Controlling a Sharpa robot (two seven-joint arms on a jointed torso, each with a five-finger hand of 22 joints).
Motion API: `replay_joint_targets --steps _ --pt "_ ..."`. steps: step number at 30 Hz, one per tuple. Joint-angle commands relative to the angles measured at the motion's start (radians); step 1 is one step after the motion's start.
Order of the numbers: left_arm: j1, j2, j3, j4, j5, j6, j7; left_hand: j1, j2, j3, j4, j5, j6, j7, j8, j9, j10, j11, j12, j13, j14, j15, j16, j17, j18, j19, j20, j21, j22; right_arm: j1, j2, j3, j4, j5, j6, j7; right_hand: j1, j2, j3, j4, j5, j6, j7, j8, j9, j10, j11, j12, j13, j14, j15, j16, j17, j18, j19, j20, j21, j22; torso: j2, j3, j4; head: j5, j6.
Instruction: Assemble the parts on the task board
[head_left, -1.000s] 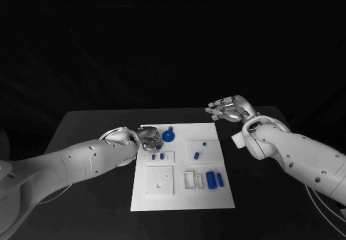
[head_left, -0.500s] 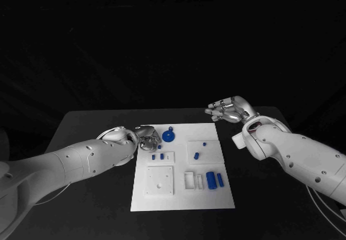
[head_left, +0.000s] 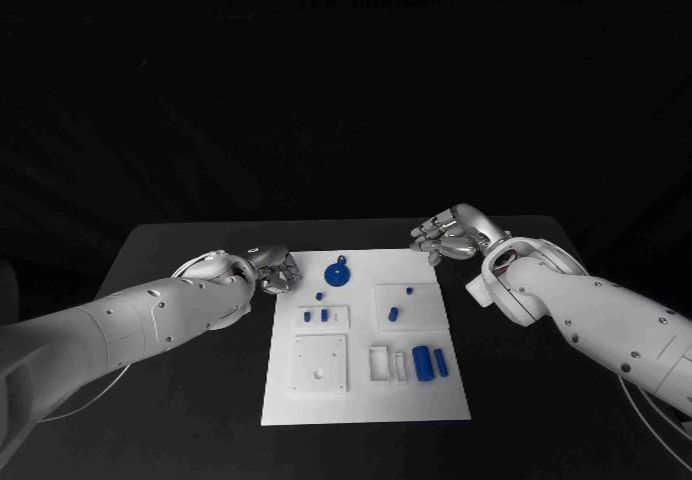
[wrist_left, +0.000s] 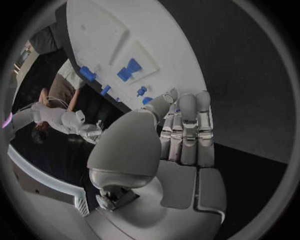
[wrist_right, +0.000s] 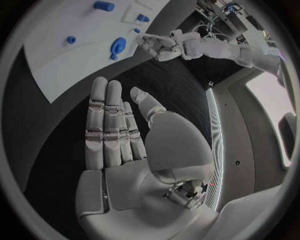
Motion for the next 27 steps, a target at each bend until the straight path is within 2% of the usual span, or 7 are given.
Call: replay_joint_targets --steps 1,6,12,18,23,25,27 --pt "0.014 -0.019 0.018 0.033 0.168 -0.075 0.034 0.002 0.002 -0.007 0.003 0.005 0.023 0.007 -0.001 0.001 0.013 -0.002 0.003 0.001 0.001 -0.002 -0.066 -0.027 -0.001 -0.026 -0.004 -0.010 0.018 -0.006 0.007 -0.002 -0.008 -0.227 0.077 -0.015 -0.022 -0.001 0.047 -0.031 -0.011 0.008 0.000 -0.001 -0.001 0.013 -0.004 -0.005 -0.001 0.041 -0.009 0.077 0.077 -0.001 0.004 -0.012 0.057 0.046 0.000 0.0011 -0.0005 -0.002 0.003" --pt "0.036 -0.068 0.050 0.115 0.347 -0.079 0.010 -0.024 -0.005 -0.036 0.019 0.001 0.028 0.004 0.000 0.001 0.044 -0.012 0.006 0.001 0.002 -0.003 -0.134 -0.048 -0.015 -0.032 -0.002 -0.062 -0.014 -0.014 0.017 -0.016 -0.011 -0.387 0.080 -0.054 -0.048 -0.016 0.126 -0.037 -0.047 0.017 -0.007 -0.002 -0.001 0.020 -0.010 -0.005 0.000 0.030 -0.015 0.200 0.216 0.002 -0.021 -0.019 0.185 0.160 0.000 0.0011 -0.0010 -0.013 0.004" --pt "0.056 -0.118 0.063 0.218 0.560 -0.091 0.030 -0.025 -0.003 -0.061 0.023 -0.001 0.025 0.009 0.000 0.001 0.035 -0.003 0.006 0.001 -0.048 0.018 -0.345 -0.118 -0.040 -0.081 0.014 -0.190 -0.101 -0.021 0.028 -0.039 -0.009 -0.539 0.078 -0.127 -0.072 -0.037 0.191 -0.028 -0.092 0.023 -0.007 -0.001 0.000 -0.026 0.002 -0.006 -0.001 0.001 -0.008 0.252 0.300 0.020 -0.073 -0.010 0.267 0.260 0.000 -0.0007 0.0003 -0.018 0.008" --pt "0.062 -0.146 0.066 0.301 0.809 -0.107 0.122 -0.033 -0.004 -0.020 0.023 0.005 0.013 0.020 -0.001 0.000 -0.069 0.037 0.009 0.001 -0.086 0.082 -0.725 -0.126 -0.102 -0.288 0.089 -0.350 -0.314 -0.023 0.050 -0.073 -0.019 -0.661 0.065 -0.187 -0.065 -0.070 0.270 -0.016 -0.169 0.024 -0.005 -0.001 0.000 -0.051 0.008 -0.006 -0.001 0.001 -0.005 0.270 0.326 0.031 -0.086 -0.005 0.299 0.320 0.001 -0.0028 -0.0010 -0.020 0.010" --pt "0.064 -0.161 0.067 0.339 0.919 -0.120 0.179 -0.044 -0.016 -0.004 0.026 0.008 0.014 0.018 0.000 0.001 -0.106 0.052 0.007 0.000 -0.064 0.125 -1.028 -0.125 -0.091 -0.294 0.125 -0.350 -0.590 -0.024 0.071 -0.096 -0.034 -0.721 0.054 -0.214 -0.057 -0.105 0.322 0.002 -0.211 0.018 -0.002 -0.001 -0.001 -0.073 0.015 -0.006 -0.001 -0.001 -0.003 0.277 0.334 0.036 -0.093 -0.003 0.308 0.353 0.001 -0.0015 0.0008 -0.019 0.010" --pt "0.064 -0.165 0.067 0.349 0.935 -0.127 0.192 -0.040 -0.018 -0.017 0.024 0.007 0.012 0.022 0.000 0.001 -0.106 0.052 0.007 0.000 -0.009 0.108 -1.026 -0.118 -0.060 -0.208 0.103 -0.317 -0.600 -0.024 0.081 -0.110 -0.043 -0.747 0.048 -0.226 -0.056 -0.113 0.332 0.010 -0.215 0.015 -0.002 -0.001 -0.001 -0.074 0.015 -0.006 -0.002 0.002 -0.003 0.283 0.337 0.039 -0.090 -0.003 0.312 0.361 0.000 -0.0020 0.0015 -0.019 0.008" --pt "0.064 -0.169 0.067 0.359 0.946 -0.130 0.204 -0.042 -0.019 -0.041 0.028 0.011 0.012 0.020 0.000 0.001 -0.107 0.051 0.006 0.000 0.010 0.102 -1.027 -0.119 -0.052 -0.176 0.097 -0.306 -0.603 -0.024 0.088 -0.122 -0.052 -0.763 0.042 -0.233 -0.051 -0.128 0.351 0.024 -0.227 0.008 -0.001 -0.001 -0.001 -0.081 0.016 -0.006 -0.002 0.002 -0.003 0.294 0.343 0.045 -0.082 -0.001 0.322 0.383 0.001 -0.0024 0.0015 -0.019 0.008"
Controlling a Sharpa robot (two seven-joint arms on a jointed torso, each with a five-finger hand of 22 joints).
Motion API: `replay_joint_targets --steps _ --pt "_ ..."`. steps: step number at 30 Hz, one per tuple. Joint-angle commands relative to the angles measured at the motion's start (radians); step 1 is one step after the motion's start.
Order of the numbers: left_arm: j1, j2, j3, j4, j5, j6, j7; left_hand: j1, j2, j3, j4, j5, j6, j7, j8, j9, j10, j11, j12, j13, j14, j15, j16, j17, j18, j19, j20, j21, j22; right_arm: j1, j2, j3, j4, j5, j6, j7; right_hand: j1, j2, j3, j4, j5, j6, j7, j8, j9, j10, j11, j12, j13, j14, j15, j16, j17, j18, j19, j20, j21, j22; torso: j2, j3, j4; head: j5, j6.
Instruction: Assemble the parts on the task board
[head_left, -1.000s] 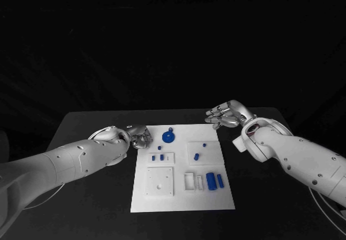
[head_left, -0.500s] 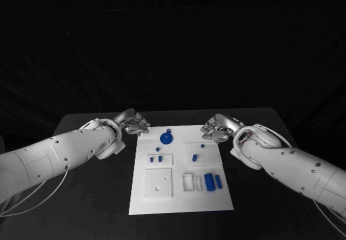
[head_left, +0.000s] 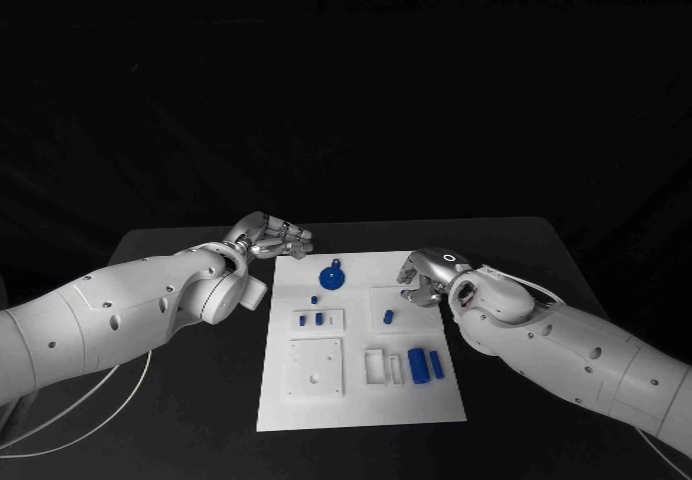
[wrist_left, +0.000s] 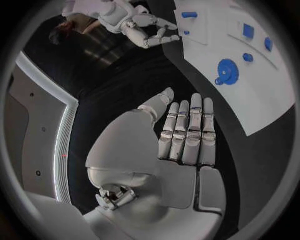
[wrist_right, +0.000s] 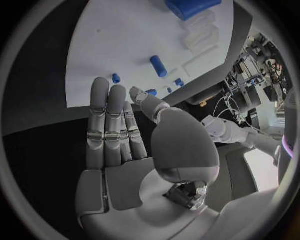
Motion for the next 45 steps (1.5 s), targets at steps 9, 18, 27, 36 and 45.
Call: replay_joint_targets --steps 9,18,27,36,45 --pt "0.002 -0.011 0.001 0.038 0.182 -0.033 0.128 0.003 0.018 -0.083 0.011 0.022 -0.003 0.000 0.000 -0.001 -0.006 0.004 0.002 -0.001 -0.052 0.030 -0.073 -0.005 0.019 0.000 0.033 -0.033 -0.130 -0.002 0.033 -0.031 -0.041 -0.124 -0.025 -0.057 0.017 -0.037 0.046 0.039 -0.027 -0.007 0.002 -0.001 -0.001 -0.018 0.002 -0.003 -0.001 -0.001 0.007 0.046 0.011 0.030 0.004 0.005 0.009 0.094 0.001 -0.0003 0.0002 0.002 -0.006" --pt "0.002 -0.011 0.001 0.049 0.207 -0.023 0.147 0.001 0.025 -0.087 0.007 0.025 -0.002 0.000 0.000 -0.001 -0.006 0.004 0.003 0.000 -0.060 0.032 -0.076 -0.006 0.021 0.025 0.035 -0.028 -0.252 -0.003 0.046 -0.039 -0.067 -0.126 -0.037 -0.061 0.016 -0.028 0.103 0.042 -0.058 -0.001 0.001 -0.001 -0.001 0.006 -0.003 -0.003 -0.001 -0.006 0.005 0.069 0.017 0.026 0.000 0.002 0.013 0.139 0.000 0.0012 -0.0009 0.001 -0.006" --pt "0.002 -0.009 0.001 0.049 0.210 -0.015 0.149 0.000 0.029 -0.091 0.006 0.026 -0.002 0.000 0.000 -0.001 -0.008 0.005 0.003 -0.001 -0.062 0.033 -0.076 -0.006 0.020 0.041 0.035 -0.023 -0.330 -0.003 0.060 -0.042 -0.093 -0.113 -0.028 -0.064 0.012 -0.019 0.136 0.054 -0.062 0.007 0.000 -0.001 -0.001 0.005 -0.004 -0.003 -0.001 -0.009 0.004 0.077 0.014 0.027 -0.001 0.001 0.005 0.178 0.000 0.0000 -0.0002 -0.003 -0.005" --pt "0.002 -0.003 0.001 0.047 0.211 -0.008 0.147 -0.002 0.029 -0.093 0.008 0.026 -0.005 0.001 0.000 -0.001 -0.007 0.004 0.003 -0.001 -0.059 0.032 -0.076 -0.006 0.019 0.047 0.033 -0.019 -0.360 -0.003 0.091 -0.057 -0.121 -0.104 -0.027 -0.056 0.009 -0.016 0.138 0.050 -0.061 0.006 0.001 -0.001 -0.001 0.008 -0.004 -0.004 -0.001 -0.008 0.004 0.083 0.011 0.027 0.003 0.001 -0.006 0.197 0.001 0.0013 0.0024 -0.003 -0.004" --pt "0.002 -0.003 0.001 0.049 0.212 -0.003 0.140 -0.005 0.029 -0.097 0.010 0.025 -0.014 0.003 -0.001 -0.001 -0.006 0.004 0.003 0.000 -0.052 0.030 -0.075 -0.006 0.020 0.058 0.031 -0.011 -0.384 -0.003 0.102 -0.068 -0.144 -0.105 -0.026 -0.052 0.009 -0.003 0.141 0.046 -0.061 0.025 -0.005 0.001 0.001 0.042 -0.014 -0.002 0.000 -0.010 0.001 0.098 0.007 0.023 0.016 -0.001 -0.044 0.260 0.001 0.0003 -0.0009 0.000 -0.006"
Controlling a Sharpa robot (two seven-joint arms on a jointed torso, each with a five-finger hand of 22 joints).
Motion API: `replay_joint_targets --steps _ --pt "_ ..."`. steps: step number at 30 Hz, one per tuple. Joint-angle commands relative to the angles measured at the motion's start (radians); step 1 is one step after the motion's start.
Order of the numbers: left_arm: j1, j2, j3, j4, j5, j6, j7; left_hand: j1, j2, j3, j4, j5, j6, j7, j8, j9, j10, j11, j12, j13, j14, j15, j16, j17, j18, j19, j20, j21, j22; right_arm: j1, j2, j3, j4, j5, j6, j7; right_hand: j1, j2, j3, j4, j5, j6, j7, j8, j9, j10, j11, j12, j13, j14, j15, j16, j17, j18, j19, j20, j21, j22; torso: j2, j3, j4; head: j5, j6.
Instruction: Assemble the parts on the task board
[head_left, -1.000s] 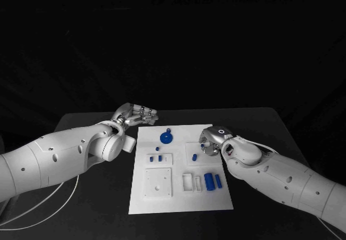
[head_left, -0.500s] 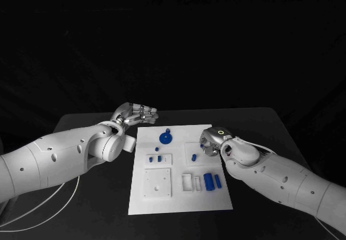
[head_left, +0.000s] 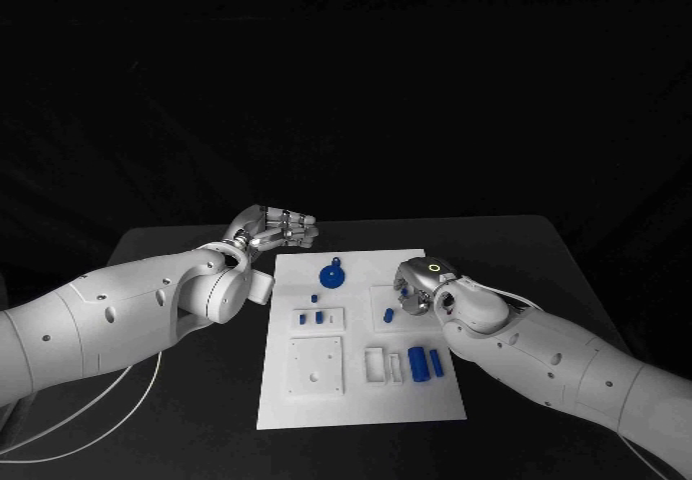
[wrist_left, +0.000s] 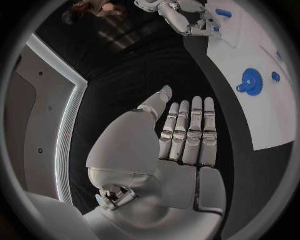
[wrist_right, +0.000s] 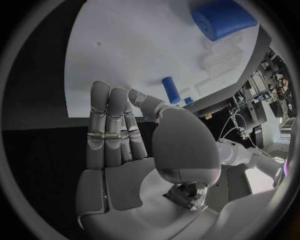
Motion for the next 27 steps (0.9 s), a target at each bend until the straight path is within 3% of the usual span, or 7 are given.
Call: replay_joint_targets --steps 1,6,12,16,23,27 --pt "0.002 0.002 0.001 0.003 0.009 0.015 0.010 -0.002 0.007 -0.005 0.000 0.003 -0.007 0.003 -0.001 0.000 -0.003 0.001 0.003 0.000 0.005 -0.002 -0.002 0.000 0.015 0.007 0.003 0.005 -0.001 -0.006 0.003 -0.007 -0.008 -0.007 0.012 0.005 0.006 0.019 0.008 -0.005 -0.004 0.022 -0.003 0.001 0.001 0.029 -0.006 -0.001 0.003 -0.006 -0.005 0.005 0.003 0.010 0.008 -0.004 -0.003 0.008 0.000 0.0001 -0.0028 0.001 -0.002" --pt "0.002 0.001 0.001 0.004 0.009 0.017 0.007 -0.003 0.009 -0.006 0.001 0.003 -0.006 0.002 0.000 0.000 -0.003 0.000 0.003 0.000 0.008 -0.003 -0.002 0.000 0.015 0.009 0.002 0.009 -0.003 -0.006 0.003 -0.013 -0.010 -0.032 0.005 -0.006 0.020 0.034 0.025 -0.029 -0.007 0.067 -0.014 0.000 0.005 0.094 -0.023 -0.001 0.005 -0.008 -0.012 0.010 0.009 -0.005 -0.004 -0.015 0.010 0.041 0.000 0.0003 -0.0015 0.000 -0.002" --pt "0.002 0.000 0.001 0.003 0.009 0.017 0.005 -0.003 0.009 -0.007 0.001 0.002 -0.006 0.002 0.000 0.000 -0.003 0.000 0.003 0.000 0.008 -0.003 -0.002 0.000 0.015 0.009 0.002 0.009 -0.003 -0.006 0.002 -0.016 -0.009 -0.051 -0.013 -0.024 0.013 0.036 0.033 -0.046 -0.006 0.064 -0.013 0.000 0.003 0.090 -0.022 0.000 0.005 -0.010 -0.012 0.011 0.013 -0.006 -0.016 -0.017 0.014 0.089 0.000 -0.0001 -0.0005 -0.001 -0.002" --pt "0.002 -0.001 0.001 0.003 0.009 0.017 0.004 -0.003 0.008 -0.008 0.001 0.003 -0.007 0.002 0.000 0.000 -0.003 0.001 0.003 0.000 0.007 -0.003 -0.002 0.000 0.015 0.009 0.002 0.011 -0.005 -0.006 0.000 -0.016 -0.008 -0.056 -0.024 -0.032 0.010 0.025 0.033 -0.049 -0.007 0.053 -0.011 -0.001 0.002 0.075 -0.017 -0.001 0.004 -0.012 -0.012 0.011 0.015 -0.004 -0.016 -0.017 0.005 0.109 0.000 0.0006 -0.0019 0.000 -0.003" --pt "0.002 -0.002 0.001 0.002 0.008 0.018 0.001 -0.005 0.007 -0.012 0.002 0.001 -0.011 0.003 -0.001 0.000 -0.006 0.002 0.003 0.000 0.005 -0.002 -0.002 0.000 0.015 0.008 0.003 0.012 -0.008 -0.007 -0.004 -0.017 -0.003 -0.058 -0.044 -0.040 -0.007 -0.018 0.018 -0.045 -0.001 0.012 -0.001 -0.001 0.001 0.015 -0.001 -0.001 0.003 -0.009 -0.003 0.023 0.025 0.000 -0.005 -0.009 -0.008 0.123 0.000 0.0009 -0.0028 0.000 -0.004" --pt "0.002 -0.003 0.001 0.000 0.008 0.019 0.000 -0.005 0.007 -0.015 0.003 0.000 -0.013 0.003 0.000 0.000 -0.007 0.002 0.003 0.000 0.003 -0.001 -0.002 0.000 0.015 0.008 0.003 0.013 -0.010 -0.008 -0.009 -0.017 0.002 -0.059 -0.047 -0.042 -0.005 -0.023 0.008 -0.038 -0.001 0.008 -0.001 -0.001 0.001 0.007 0.001 -0.001 0.003 -0.012 0.002 0.030 0.027 0.009 0.003 -0.001 -0.027 0.133 0.000 0.0013 -0.0014 -0.001 -0.005"
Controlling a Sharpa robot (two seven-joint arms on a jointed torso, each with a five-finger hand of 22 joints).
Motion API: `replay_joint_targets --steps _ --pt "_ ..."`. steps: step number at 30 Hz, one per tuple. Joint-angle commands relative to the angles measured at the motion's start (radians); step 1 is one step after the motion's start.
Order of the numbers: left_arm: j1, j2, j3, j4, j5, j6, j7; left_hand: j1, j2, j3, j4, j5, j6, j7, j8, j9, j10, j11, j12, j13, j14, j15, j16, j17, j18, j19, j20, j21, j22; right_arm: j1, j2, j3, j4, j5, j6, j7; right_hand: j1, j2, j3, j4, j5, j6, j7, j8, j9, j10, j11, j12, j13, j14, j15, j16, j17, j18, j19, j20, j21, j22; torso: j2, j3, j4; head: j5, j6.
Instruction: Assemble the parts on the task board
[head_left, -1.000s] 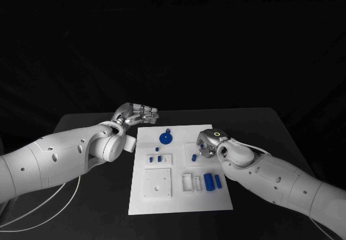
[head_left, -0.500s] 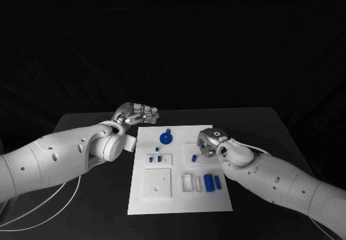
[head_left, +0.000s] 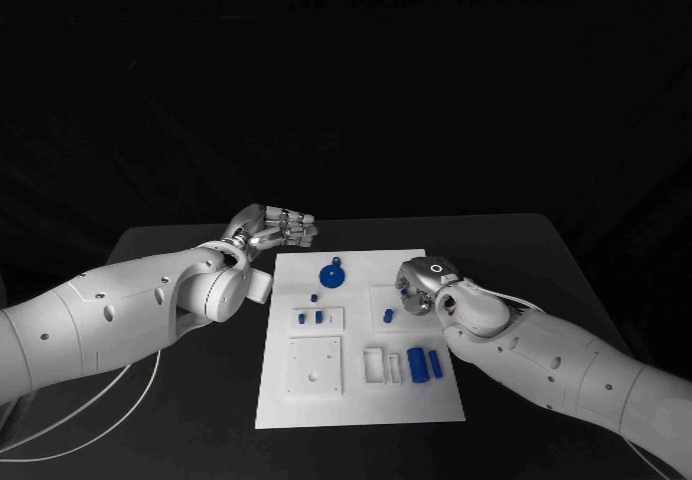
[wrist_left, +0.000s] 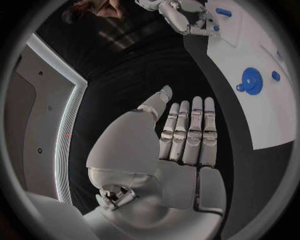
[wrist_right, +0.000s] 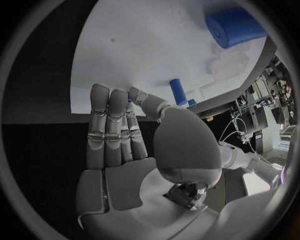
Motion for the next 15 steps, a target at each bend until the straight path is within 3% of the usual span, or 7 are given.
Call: replay_joint_targets --steps 1,9,15 --pt "0.002 0.000 0.001 0.000 0.005 0.015 0.004 -0.005 0.007 -0.007 0.000 0.000 -0.009 0.000 0.000 0.000 -0.007 0.002 0.003 0.000 0.000 0.002 -0.002 0.000 0.015 0.005 0.000 0.005 -0.002 -0.004 -0.004 -0.002 0.005 -0.017 -0.001 -0.017 0.004 -0.010 -0.007 0.002 0.002 -0.006 0.000 -0.001 -0.001 -0.006 0.001 -0.003 -0.001 -0.001 0.005 0.005 0.001 0.015 0.004 0.006 -0.009 0.005 0.000 0.0005 0.0007 0.000 -0.001" --pt "0.002 -0.003 0.001 -0.002 0.005 0.017 0.001 -0.006 0.009 -0.010 0.002 0.000 -0.009 0.000 0.000 0.000 -0.007 0.002 0.003 0.000 0.000 0.002 -0.002 0.000 0.016 0.006 0.000 0.007 -0.005 -0.009 -0.012 -0.002 0.016 -0.018 -0.003 -0.021 0.006 -0.012 -0.004 0.007 0.002 -0.002 -0.001 -0.001 0.000 -0.001 -0.001 -0.003 -0.001 -0.003 0.003 0.009 -0.001 0.013 0.018 0.003 -0.045 0.042 0.000 0.0008 -0.0001 0.000 -0.003" --pt "0.002 -0.003 0.001 -0.003 0.005 0.017 0.000 -0.008 0.011 -0.012 0.005 0.001 -0.009 -0.001 0.000 0.000 -0.008 0.002 0.003 0.000 0.000 0.002 -0.002 0.000 0.017 0.006 0.000 0.008 -0.007 -0.011 -0.013 -0.002 0.022 -0.011 -0.001 -0.015 0.006 -0.001 -0.004 0.012 0.001 0.016 -0.006 0.000 0.000 0.018 -0.007 -0.003 -0.001 -0.003 -0.002 0.013 0.001 0.007 0.024 -0.001 -0.056 0.059 0.000 0.0008 -0.0005 0.000 -0.003"
